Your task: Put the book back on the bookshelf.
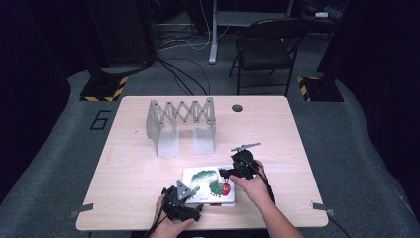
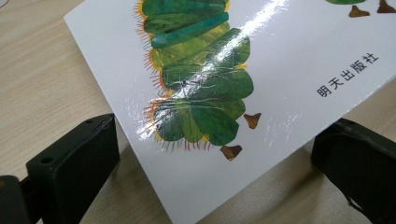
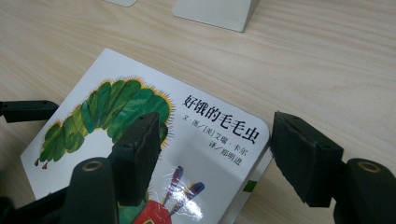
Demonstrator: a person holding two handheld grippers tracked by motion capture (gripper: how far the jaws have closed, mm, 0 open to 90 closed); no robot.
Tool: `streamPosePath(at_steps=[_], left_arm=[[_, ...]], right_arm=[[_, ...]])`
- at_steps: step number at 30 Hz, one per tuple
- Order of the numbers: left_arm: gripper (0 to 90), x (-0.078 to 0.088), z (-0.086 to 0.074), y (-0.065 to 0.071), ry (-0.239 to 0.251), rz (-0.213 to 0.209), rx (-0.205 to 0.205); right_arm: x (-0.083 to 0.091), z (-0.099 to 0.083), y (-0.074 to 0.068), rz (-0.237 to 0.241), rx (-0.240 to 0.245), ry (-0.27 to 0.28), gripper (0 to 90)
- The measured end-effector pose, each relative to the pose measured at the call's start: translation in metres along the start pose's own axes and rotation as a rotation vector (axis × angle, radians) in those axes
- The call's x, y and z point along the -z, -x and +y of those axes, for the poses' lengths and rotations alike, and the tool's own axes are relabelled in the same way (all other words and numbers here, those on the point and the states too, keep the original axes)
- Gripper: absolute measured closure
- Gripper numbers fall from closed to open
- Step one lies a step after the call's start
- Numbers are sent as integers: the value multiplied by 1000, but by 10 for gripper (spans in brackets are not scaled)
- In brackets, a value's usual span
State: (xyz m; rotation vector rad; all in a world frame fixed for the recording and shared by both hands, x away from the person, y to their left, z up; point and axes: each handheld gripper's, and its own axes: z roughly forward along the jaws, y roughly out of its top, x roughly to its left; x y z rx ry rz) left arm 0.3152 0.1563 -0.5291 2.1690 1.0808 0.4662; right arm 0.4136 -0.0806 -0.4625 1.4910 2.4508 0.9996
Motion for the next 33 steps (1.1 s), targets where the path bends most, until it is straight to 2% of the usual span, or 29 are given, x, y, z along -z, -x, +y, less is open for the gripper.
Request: streamPosePath(at_steps=[2,4,7,9,11,14,15,19,21,23,24,33], left_arm=[[9,0,0,0,-1,2,2],[9,0,0,1,-1,0,14],[9,1,-1,1,0,6,19],[9,1,-1,2,1,18,19],[10,1,0,3,1,28,8],[48,4,1,10,24,70,-63],[57,4,1,11,26,75,-75],[63,5,1,12,31,77,-81],[65,5,1,12,27,76,-91],[75,5,1,13,37,85,-102],[80,6,1,14,40,86,-121],[94,6,0,16,53,100,-138]], right_arm=[[1,1,-1,-6,13,7,330],[2,1,-3,-1,0,5,331],[2,1,-3,-1,6,13,331],[2,1,-2,-1,23,13,331],[1,1,-3,0,23,16,331],[-1,1,-1,-2,30,16,334],[-1,1,-2,-1,17,14,334],[-1,1,-2,3,8,8,335],[-1,1,-1,1,18,11,335],[-1,1,-1,1,21,11,335],[-1,1,-1,1,22,12,335],[-1,1,0,7,12,9,336]])
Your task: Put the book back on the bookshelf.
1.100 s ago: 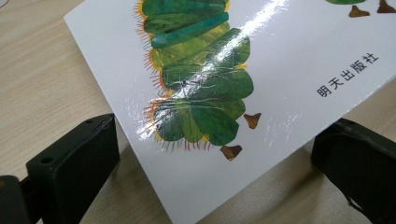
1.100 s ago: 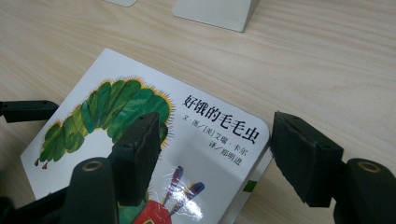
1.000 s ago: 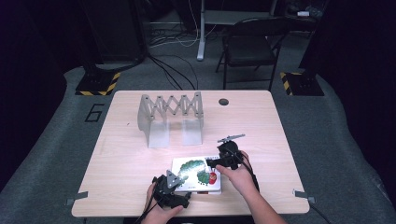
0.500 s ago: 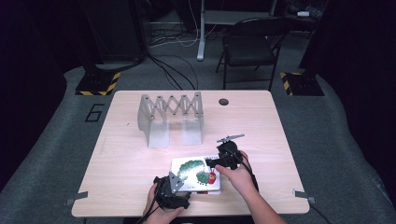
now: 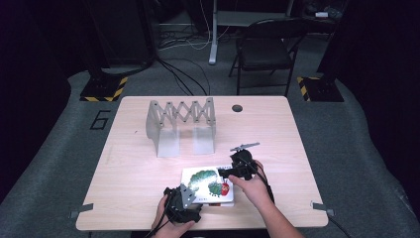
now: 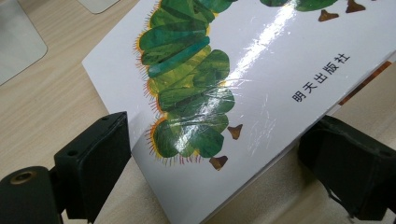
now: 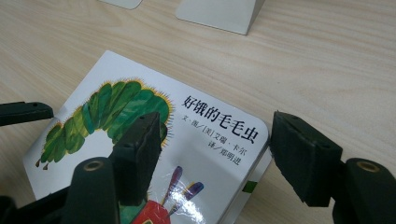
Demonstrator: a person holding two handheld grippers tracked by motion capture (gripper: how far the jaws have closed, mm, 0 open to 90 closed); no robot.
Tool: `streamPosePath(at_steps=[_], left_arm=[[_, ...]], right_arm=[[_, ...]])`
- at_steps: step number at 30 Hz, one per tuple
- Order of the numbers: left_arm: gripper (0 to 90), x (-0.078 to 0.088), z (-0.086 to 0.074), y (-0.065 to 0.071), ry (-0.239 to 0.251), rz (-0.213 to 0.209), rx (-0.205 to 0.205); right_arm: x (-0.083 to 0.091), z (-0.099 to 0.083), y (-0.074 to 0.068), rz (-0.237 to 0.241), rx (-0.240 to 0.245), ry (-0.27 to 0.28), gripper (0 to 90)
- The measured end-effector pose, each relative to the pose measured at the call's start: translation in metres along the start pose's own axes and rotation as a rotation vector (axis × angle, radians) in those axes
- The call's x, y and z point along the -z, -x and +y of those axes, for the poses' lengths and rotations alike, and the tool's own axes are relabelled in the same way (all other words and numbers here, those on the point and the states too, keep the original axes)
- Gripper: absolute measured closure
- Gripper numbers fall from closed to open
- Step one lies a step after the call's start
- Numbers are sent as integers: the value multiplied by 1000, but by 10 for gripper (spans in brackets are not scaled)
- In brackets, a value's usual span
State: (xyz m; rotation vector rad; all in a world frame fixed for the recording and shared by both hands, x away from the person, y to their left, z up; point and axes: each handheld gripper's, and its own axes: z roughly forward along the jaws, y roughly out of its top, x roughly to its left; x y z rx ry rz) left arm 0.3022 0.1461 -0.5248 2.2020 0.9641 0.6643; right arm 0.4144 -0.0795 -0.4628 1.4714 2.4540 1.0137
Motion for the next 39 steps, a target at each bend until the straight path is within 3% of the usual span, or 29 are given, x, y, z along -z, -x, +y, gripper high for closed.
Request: streamPosePath(at_steps=[4,8,14,15,21,23,27,31,33,34,39], left_arm=[[104,1,0,1,-3,4,-7],[190,3,1,7,17,9,-71],[189,3,1,6,24,14,-65],[189,3,0,5,21,-1,-65],[190,3,-1,5,35,-9,-66],[190,2,-2,5,46,6,-65],[190,2,-2,4,46,-8,-64],[190,2,-3,5,55,5,-63],[190,2,-3,5,57,9,-62],[190,2,-3,5,57,8,-62],[190,1,-3,5,61,9,-59]], right_arm=[[0,0,0,-1,-1,0,335],[-1,0,0,-1,-7,1,336],[-2,-1,0,4,-23,-10,337],[-3,-1,3,4,-2,-5,338],[-6,-2,6,9,-20,-19,354],[-7,-1,8,14,-11,-21,357],[-10,1,11,11,-4,-47,337],[-9,5,15,11,-26,-42,322],[-10,9,19,34,-41,-54,298],[-14,13,22,52,-55,-88,281],[-22,19,24,54,-69,-121,266]])
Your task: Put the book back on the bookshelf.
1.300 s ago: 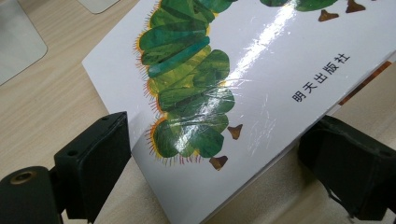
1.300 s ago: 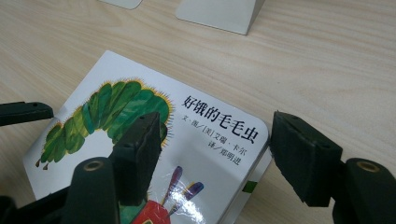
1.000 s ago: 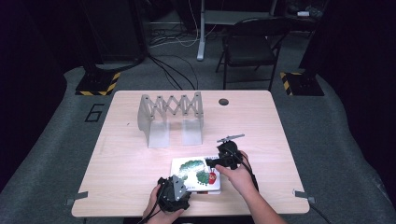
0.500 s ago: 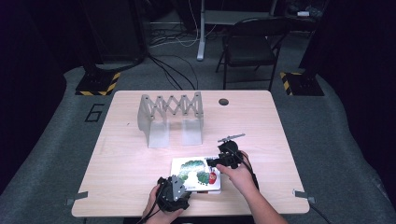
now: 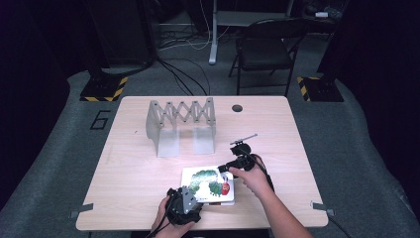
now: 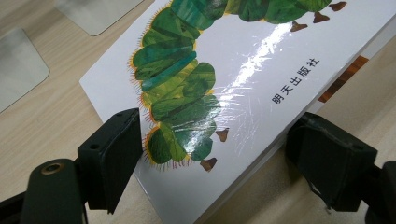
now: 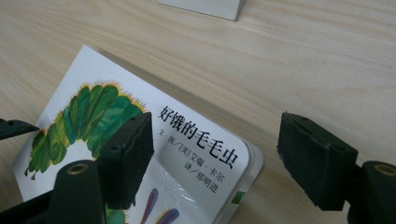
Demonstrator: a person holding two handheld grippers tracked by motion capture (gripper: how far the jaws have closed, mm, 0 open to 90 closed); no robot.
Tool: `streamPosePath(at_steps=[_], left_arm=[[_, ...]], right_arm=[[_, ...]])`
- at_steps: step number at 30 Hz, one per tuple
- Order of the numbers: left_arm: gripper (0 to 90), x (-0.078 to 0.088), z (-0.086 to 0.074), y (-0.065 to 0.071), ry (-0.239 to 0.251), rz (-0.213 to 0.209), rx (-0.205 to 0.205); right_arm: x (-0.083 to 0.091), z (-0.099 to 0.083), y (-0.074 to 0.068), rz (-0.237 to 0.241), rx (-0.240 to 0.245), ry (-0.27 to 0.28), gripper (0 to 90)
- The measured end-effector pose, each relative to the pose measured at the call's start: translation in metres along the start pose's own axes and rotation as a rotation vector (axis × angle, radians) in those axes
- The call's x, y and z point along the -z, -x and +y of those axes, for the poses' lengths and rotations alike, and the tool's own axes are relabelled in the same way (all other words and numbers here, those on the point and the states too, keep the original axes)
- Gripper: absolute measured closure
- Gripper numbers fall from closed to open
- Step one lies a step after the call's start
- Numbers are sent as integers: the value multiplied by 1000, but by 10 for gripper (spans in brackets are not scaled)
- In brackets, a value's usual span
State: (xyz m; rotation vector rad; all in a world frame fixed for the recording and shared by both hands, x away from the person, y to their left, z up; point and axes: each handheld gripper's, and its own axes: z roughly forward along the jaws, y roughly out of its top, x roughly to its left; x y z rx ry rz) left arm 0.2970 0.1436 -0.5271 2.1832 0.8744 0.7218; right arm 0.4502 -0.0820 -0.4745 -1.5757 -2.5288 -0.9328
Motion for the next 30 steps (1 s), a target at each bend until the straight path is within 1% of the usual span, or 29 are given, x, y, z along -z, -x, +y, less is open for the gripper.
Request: streamPosePath(at_steps=[1,3,7,9,10,14,16,17,19,21,24,25,26,29,30], left_arm=[[190,0,0,0,1,0,0],[189,0,0,0,2,2,-1],[189,0,0,0,3,2,-1],[189,0,0,0,-1,0,-7],[190,0,0,0,0,-2,-2],[189,0,0,0,1,-4,-2],[189,0,0,0,4,1,-4],[189,0,0,0,2,-3,-6],[189,0,0,0,2,-4,-6],[189,0,0,0,4,3,-7],[188,-1,0,0,7,0,-7],[188,-1,0,0,5,2,-3],[188,-1,0,0,7,3,-1],[188,-1,0,0,5,-2,-3],[188,-1,0,0,6,-1,-5]], right_arm=[[-1,1,0,4,3,-7,266],[-4,1,0,12,-1,-2,266],[-8,0,0,26,4,-13,255],[-11,-1,1,48,0,-16,245],[-12,-1,1,57,3,-15,241],[-16,-1,4,80,-3,-32,225],[-16,-1,4,80,-1,-32,225],[-16,-1,4,87,-8,-35,225],[-17,-1,5,89,-4,-37,222],[-18,0,6,96,-9,-43,221],[-19,0,6,101,-2,-46,221],[-19,-1,5,105,-12,-53,221],[-20,-1,6,109,0,-53,221],[-20,-1,4,121,-4,-64,223],[-21,-2,4,129,5,-67,225]])
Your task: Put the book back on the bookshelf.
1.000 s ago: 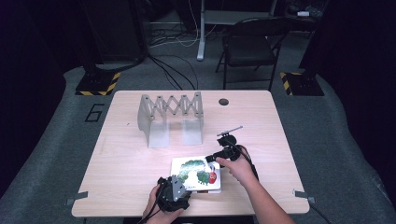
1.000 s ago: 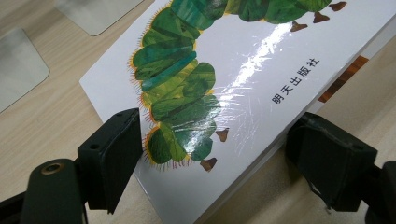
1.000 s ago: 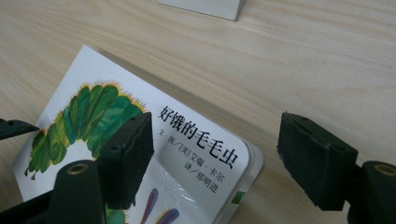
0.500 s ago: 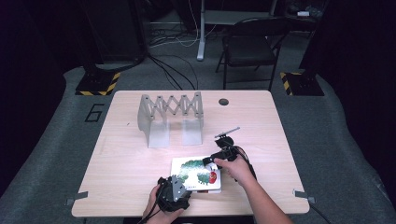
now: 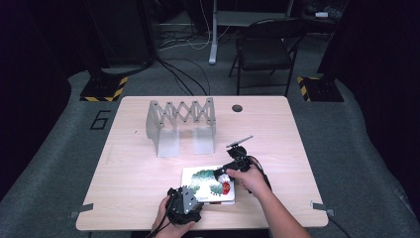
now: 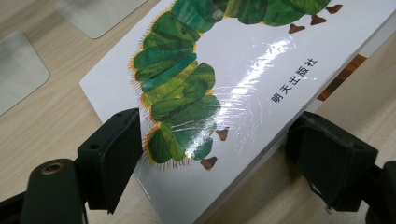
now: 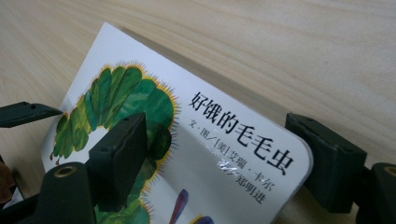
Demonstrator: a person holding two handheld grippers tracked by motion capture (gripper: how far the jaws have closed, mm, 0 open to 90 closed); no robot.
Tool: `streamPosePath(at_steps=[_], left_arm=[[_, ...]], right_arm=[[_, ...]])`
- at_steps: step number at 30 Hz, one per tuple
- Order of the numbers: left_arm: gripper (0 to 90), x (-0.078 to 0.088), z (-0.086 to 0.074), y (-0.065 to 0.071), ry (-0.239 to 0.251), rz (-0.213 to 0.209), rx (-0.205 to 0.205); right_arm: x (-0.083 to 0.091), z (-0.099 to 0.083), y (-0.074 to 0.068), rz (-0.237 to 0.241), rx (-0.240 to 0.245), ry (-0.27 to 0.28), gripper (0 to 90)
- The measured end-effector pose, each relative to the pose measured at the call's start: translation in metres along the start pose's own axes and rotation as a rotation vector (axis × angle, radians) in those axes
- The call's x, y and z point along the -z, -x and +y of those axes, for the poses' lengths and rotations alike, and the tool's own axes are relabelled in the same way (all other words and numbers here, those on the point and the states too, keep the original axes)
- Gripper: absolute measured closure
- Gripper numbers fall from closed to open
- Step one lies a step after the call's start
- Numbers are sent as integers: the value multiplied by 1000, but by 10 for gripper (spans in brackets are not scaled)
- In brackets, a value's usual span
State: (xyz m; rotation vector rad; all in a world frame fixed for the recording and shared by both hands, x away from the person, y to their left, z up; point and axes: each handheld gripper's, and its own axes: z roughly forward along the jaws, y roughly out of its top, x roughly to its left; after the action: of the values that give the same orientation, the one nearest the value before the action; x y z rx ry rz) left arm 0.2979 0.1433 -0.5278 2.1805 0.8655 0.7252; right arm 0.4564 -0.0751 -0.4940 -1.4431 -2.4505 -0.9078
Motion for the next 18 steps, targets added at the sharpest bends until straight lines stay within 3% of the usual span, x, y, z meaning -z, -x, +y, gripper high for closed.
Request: streamPosePath(at_steps=[10,13,14,18], left_arm=[[186,0,0,0,2,-7,-3],[185,0,0,0,2,0,-6],[185,0,1,-2,-3,-15,-18],[176,0,3,-3,-19,-37,-24]], right_arm=[[1,-1,-3,5,13,2,245],[3,-1,-4,7,-5,1,259],[3,-1,-2,8,9,8,262],[0,-2,3,24,-12,-2,271]])
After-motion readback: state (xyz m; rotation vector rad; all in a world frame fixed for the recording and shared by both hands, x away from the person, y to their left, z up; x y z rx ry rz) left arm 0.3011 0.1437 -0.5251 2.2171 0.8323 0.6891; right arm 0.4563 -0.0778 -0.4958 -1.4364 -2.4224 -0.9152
